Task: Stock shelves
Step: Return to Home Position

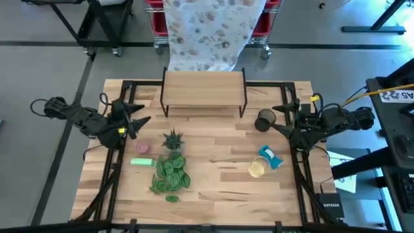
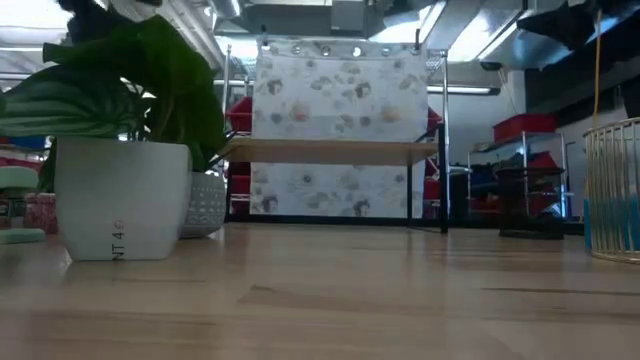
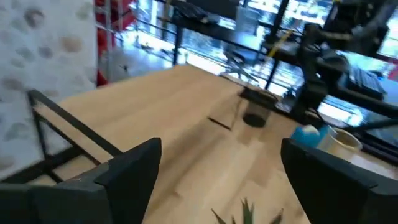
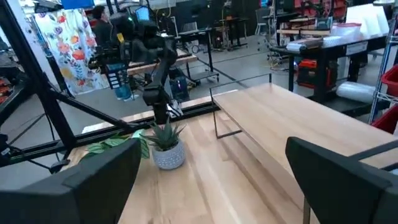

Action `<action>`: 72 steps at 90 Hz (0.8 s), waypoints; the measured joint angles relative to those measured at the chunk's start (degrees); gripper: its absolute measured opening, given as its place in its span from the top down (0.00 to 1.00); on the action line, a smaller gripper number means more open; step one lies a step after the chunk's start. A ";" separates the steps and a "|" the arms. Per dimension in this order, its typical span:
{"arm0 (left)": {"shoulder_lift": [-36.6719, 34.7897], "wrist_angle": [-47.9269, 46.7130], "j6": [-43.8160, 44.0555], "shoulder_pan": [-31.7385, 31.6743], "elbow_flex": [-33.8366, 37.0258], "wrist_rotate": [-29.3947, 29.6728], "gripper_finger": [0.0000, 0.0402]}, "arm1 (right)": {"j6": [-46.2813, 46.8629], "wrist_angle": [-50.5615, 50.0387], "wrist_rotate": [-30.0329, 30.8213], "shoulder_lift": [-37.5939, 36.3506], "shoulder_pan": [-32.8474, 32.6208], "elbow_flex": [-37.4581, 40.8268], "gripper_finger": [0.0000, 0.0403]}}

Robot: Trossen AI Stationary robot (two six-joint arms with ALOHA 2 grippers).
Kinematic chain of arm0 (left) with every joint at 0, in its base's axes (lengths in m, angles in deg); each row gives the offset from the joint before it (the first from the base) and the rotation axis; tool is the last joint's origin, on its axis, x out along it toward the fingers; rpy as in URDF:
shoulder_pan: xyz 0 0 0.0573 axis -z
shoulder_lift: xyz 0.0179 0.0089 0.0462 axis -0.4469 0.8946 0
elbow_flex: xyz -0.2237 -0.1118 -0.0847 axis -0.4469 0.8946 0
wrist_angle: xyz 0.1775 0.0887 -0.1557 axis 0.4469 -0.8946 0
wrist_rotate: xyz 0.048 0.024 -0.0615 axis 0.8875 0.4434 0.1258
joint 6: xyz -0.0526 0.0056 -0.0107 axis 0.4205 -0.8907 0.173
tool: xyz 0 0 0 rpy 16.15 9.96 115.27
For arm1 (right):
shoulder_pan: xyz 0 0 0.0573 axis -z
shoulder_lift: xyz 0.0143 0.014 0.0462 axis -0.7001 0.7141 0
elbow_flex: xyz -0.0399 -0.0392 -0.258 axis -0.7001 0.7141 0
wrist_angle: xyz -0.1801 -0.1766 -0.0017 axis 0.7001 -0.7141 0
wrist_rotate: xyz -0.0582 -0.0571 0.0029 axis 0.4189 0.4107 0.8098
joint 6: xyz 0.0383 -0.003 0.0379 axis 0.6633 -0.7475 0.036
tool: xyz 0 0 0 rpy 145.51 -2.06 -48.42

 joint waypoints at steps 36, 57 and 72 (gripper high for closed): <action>-4.22 15.86 -12.72 -22.01 6.34 -33.06 0.22 | -4.26 1.50 -8.08 -0.56 0.02 2.27 0.04; -14.42 10.64 -13.02 -23.04 7.57 -34.81 0.22 | -4.35 13.94 -11.36 -4.42 0.01 13.15 0.04; -20.84 13.50 -12.70 -23.04 15.17 -34.87 0.22 | -5.92 25.42 -13.91 -6.08 0.24 19.42 0.04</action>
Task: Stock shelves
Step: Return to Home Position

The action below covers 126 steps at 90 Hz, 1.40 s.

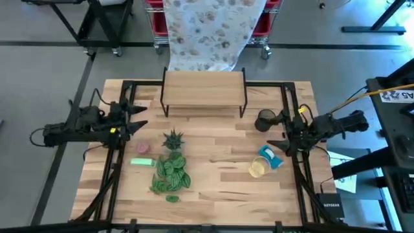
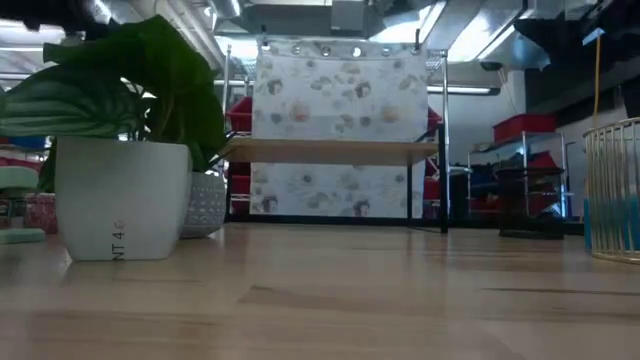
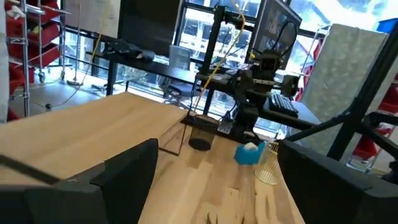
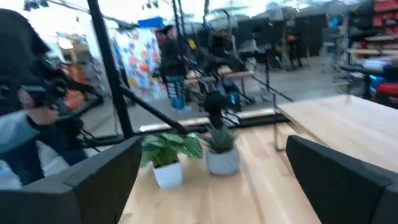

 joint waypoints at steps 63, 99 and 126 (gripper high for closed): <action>-1.58 7.36 0.06 -7.65 10.63 -10.53 0.22 | 4.55 10.58 -18.53 0.29 24.94 11.69 0.04; -1.53 15.94 0.50 -7.06 18.78 -11.04 0.22 | 2.17 12.69 -14.73 -0.52 24.90 14.35 0.04; -0.83 15.07 -1.31 -6.88 18.78 -11.31 0.22 | 6.40 5.20 -10.83 -0.28 24.90 14.38 0.04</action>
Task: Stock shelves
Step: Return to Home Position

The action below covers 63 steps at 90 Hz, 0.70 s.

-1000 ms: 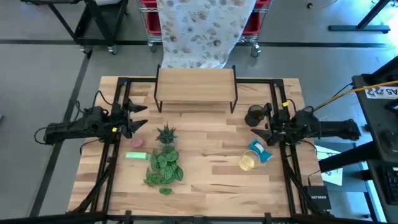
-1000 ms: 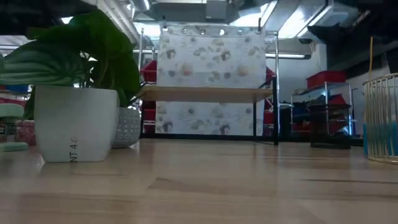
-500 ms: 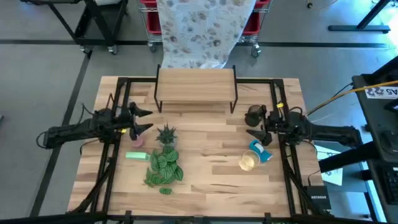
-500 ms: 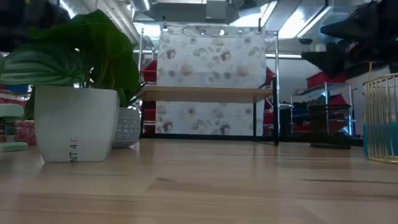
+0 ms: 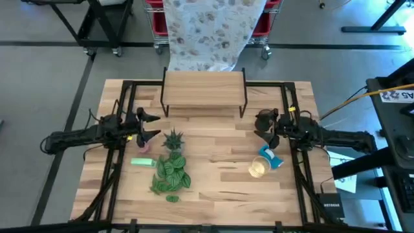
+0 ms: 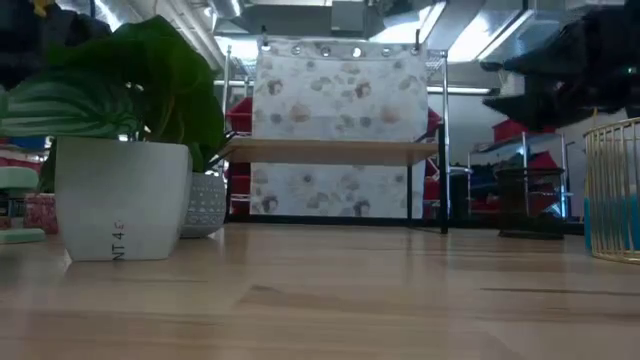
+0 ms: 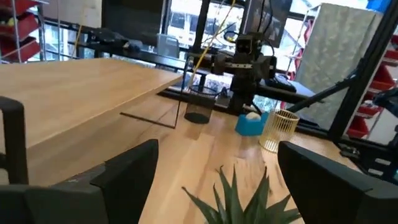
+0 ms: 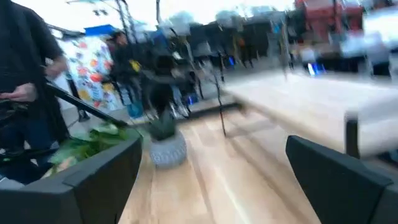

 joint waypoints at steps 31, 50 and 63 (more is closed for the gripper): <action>-0.07 -0.06 0.32 0.00 0.00 -0.07 0.22 | -0.29 -4.34 -1.11 0.55 0.00 -0.02 0.04; -0.05 -0.13 0.32 0.02 0.00 -0.07 0.22 | -0.29 -4.38 -1.14 0.55 0.00 -0.04 0.04; -0.07 -0.14 0.32 0.01 0.00 -0.07 0.22 | -0.31 -4.42 -1.16 0.56 0.00 -0.04 0.04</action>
